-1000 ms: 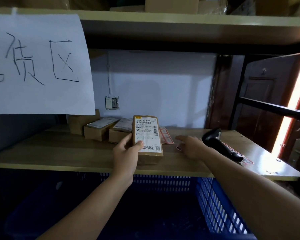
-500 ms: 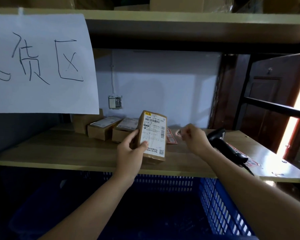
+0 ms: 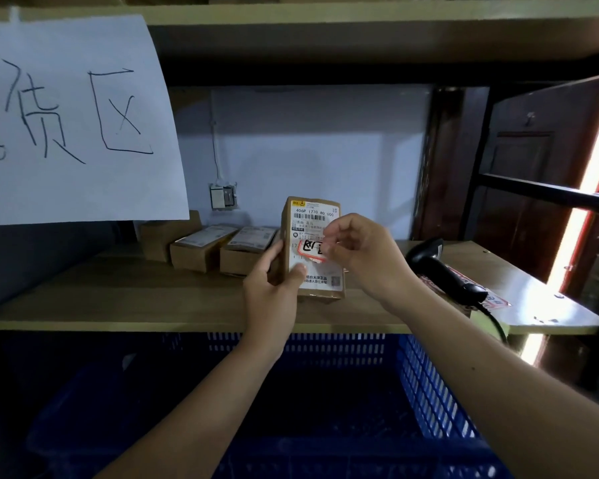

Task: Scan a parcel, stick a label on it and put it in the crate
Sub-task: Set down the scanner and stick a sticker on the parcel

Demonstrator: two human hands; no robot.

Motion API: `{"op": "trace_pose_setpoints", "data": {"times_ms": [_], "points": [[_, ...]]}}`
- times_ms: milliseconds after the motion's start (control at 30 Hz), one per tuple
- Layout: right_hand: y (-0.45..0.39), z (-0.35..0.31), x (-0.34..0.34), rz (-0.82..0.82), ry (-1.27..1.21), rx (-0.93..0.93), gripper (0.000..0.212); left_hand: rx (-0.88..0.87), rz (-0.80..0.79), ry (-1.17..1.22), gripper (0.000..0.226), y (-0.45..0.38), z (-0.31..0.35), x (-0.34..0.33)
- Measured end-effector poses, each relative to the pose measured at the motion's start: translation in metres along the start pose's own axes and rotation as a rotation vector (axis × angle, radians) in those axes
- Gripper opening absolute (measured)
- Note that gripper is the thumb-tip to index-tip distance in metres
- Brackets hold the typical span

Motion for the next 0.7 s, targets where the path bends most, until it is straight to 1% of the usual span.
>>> {"op": "trace_pose_setpoints", "data": {"times_ms": [267,500,633,700], "points": [[-0.002,-0.002,0.007,0.063,0.061,-0.009,0.022,-0.031,-0.005,0.036,0.048,0.003,0.008,0.000],[0.002,-0.006,0.007,0.023,0.069,-0.005,0.029,-0.038,0.003,0.041,0.045,0.004,0.013,0.006],[0.009,-0.002,0.008,0.037,0.005,-0.080,0.020,-0.033,0.010,0.024,0.044,0.004,0.015,0.010],[0.012,0.000,0.008,0.058,-0.031,-0.111,0.018,-0.033,0.007,0.012,0.044,0.005,0.015,0.011]]}}
Point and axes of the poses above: each hand's wrist, its own y-axis away from the middle knuckle, its own x-axis out of the back of the hand, z = x × y, the point moved 4 cm from there along -y, towards the middle knuckle, and after that the axes turned 12 degrees about -x, right-handed, at the moved point
